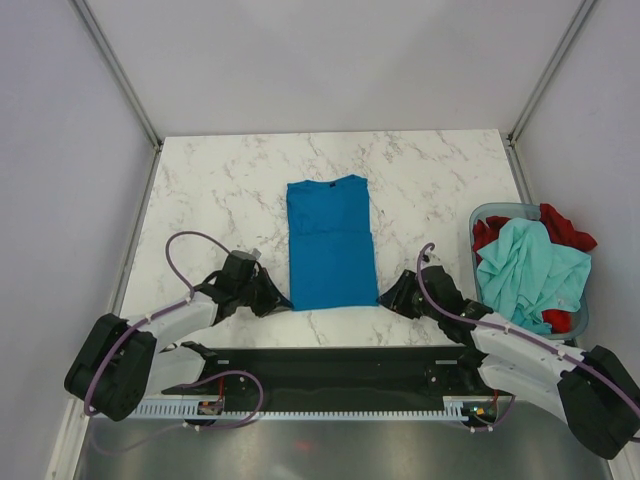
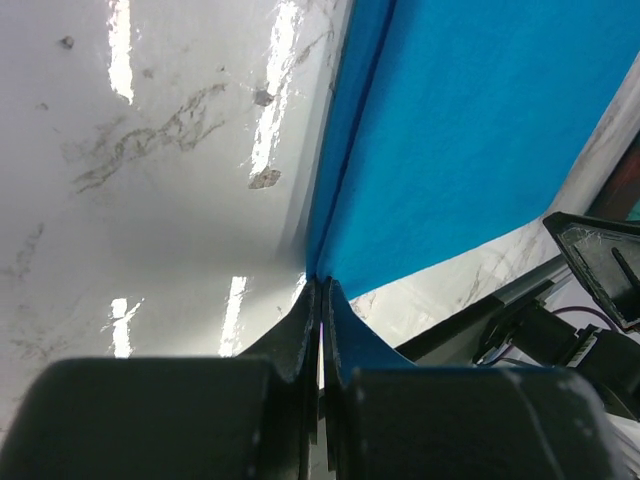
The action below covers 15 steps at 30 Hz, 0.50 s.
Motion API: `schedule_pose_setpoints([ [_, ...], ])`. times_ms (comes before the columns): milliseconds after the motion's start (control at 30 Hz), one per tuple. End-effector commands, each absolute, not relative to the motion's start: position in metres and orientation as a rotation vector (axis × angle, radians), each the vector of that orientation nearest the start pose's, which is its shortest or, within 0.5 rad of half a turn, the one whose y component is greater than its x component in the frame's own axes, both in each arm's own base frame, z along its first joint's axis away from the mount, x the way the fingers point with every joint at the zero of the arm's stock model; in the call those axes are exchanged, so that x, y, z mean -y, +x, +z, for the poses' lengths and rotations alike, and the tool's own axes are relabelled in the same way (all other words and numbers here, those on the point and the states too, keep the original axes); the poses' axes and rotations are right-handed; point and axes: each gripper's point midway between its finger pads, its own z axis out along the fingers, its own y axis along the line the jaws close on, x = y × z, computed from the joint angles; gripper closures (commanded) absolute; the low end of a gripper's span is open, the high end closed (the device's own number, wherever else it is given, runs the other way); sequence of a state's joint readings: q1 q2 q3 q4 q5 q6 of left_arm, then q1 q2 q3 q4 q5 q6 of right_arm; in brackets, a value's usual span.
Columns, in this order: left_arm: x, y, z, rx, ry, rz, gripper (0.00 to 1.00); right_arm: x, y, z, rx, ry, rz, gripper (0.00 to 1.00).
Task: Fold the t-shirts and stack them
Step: Fold the tshirt
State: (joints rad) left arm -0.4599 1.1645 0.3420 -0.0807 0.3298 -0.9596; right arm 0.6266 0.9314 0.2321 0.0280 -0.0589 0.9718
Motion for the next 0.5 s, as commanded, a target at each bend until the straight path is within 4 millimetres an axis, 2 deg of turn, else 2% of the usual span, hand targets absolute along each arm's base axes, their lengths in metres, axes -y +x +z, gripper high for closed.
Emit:
schedule_pose_setpoints([
  [0, 0.186, 0.18, 0.015, -2.659, -0.505, -0.901, 0.98, -0.191, 0.189, 0.034, -2.382, 0.365, 0.86, 0.6],
  [200, 0.185, 0.18, 0.013, -2.663, -0.503, -0.892, 0.98, -0.196, 0.188, 0.027, -2.375, 0.378, 0.909, 0.53],
  [467, 0.184, 0.181, 0.012, -2.664, -0.504, -0.883, 0.98, -0.198, 0.188, 0.022, -2.374, 0.394, 0.926, 0.55],
])
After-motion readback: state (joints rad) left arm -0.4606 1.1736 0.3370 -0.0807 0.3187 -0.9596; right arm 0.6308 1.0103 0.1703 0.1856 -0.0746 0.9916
